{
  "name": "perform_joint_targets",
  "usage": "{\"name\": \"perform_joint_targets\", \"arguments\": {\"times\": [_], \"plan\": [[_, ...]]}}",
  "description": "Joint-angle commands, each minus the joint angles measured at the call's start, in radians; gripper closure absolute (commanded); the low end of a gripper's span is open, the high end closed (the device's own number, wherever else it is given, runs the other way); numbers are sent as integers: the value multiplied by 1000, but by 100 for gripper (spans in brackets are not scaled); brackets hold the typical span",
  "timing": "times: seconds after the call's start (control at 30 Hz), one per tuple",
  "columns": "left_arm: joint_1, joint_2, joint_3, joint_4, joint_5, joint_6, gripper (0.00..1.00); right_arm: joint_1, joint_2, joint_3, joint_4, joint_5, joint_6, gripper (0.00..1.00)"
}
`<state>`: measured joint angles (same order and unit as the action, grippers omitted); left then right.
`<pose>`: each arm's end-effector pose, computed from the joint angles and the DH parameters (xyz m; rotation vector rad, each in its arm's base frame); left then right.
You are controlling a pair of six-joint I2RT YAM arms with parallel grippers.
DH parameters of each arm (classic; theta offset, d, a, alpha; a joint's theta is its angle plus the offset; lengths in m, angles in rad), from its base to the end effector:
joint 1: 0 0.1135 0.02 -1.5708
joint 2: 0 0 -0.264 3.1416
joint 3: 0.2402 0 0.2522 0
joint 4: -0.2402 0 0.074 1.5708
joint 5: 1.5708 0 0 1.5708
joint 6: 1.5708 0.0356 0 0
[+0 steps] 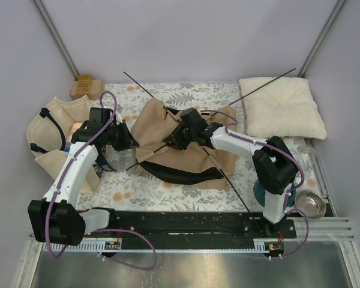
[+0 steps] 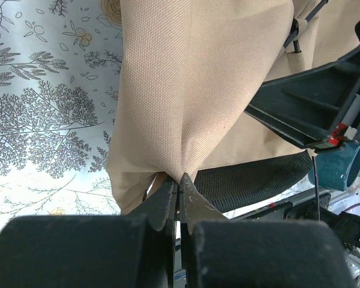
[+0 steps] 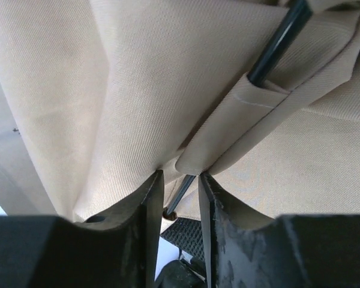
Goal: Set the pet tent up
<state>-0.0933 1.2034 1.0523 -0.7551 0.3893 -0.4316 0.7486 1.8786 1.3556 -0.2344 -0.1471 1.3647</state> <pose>0.2400 -0.0360 0.2981 -0.2542 2.5030 -0.7026 0.3053 0.2907 0.2197 0.7243 2.5540 1.0912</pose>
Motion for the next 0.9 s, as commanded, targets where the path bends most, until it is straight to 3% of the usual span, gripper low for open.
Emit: {"name": "perform_joint_targets", "arguments": {"times": [0.0,0.47,0.87], "plan": [[9,-24,-12,19,25,10,100,32,-81,-26,52,1,-27,60],[7,-33,-11,33,51,1,100,60,-3,-21,101,-43,36,76],[7,-41,-2,42,82,-10,100,60,57,34,93,-68,16,69]]}}
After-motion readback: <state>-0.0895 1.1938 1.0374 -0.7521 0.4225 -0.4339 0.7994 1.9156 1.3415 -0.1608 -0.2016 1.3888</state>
